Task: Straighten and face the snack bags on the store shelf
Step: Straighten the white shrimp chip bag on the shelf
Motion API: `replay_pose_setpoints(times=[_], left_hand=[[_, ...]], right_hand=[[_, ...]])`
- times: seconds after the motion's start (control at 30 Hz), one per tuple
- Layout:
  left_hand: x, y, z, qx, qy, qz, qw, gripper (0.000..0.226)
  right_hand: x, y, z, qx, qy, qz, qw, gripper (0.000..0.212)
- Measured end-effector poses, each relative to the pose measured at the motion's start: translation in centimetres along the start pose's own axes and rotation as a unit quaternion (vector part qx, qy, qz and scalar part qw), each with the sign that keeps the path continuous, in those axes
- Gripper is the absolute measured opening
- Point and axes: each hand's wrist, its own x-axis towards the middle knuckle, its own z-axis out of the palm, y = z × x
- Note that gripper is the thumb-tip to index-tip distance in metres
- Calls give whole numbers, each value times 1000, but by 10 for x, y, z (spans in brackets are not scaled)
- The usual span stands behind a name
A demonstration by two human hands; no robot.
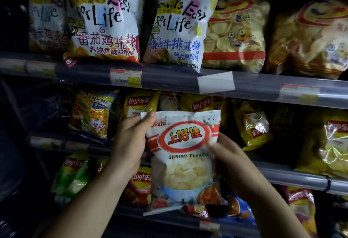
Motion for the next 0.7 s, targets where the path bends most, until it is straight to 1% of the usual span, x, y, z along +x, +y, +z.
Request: replay_pose_setpoints(times=[0.07, 0.13, 0.23, 0.3, 0.33, 0.4, 0.43, 0.5, 0.63, 0.7], left_hand=[[2, 3, 2, 11, -3, 1, 1000, 25], [6, 1, 1, 13, 0, -39, 999, 30], [10, -8, -4, -29, -4, -122, 992, 52], [8, -12, -3, -32, -44, -135, 989, 63], [5, -14, 0, -14, -76, -132, 988, 63], [-3, -17, 8, 65, -141, -123, 980, 52], [-7, -18, 13, 105, -158, -115, 975, 46], [-12, -19, 18, 142, -156, -99, 972, 42], [-12, -18, 20, 104, -174, -95, 975, 30], [-6, -23, 23, 69, -147, -116, 980, 31]], right_hand=[[-2, 1, -2, -43, -27, -1, 999, 45], [-3, 1, -6, -37, -25, -5, 999, 40], [-2, 3, -16, -25, -13, -2, 1000, 39], [-1, 5, -22, -20, 8, -3, 1000, 39], [0, 6, -24, -19, 22, -4, 1000, 37], [3, 6, -27, -23, 45, -10, 999, 35], [4, 6, -28, -27, 50, -15, 998, 34], [4, 4, -31, -35, 46, -22, 998, 32], [3, 7, -39, -28, 38, -18, 999, 27], [4, 8, -43, -16, 48, -24, 998, 27]])
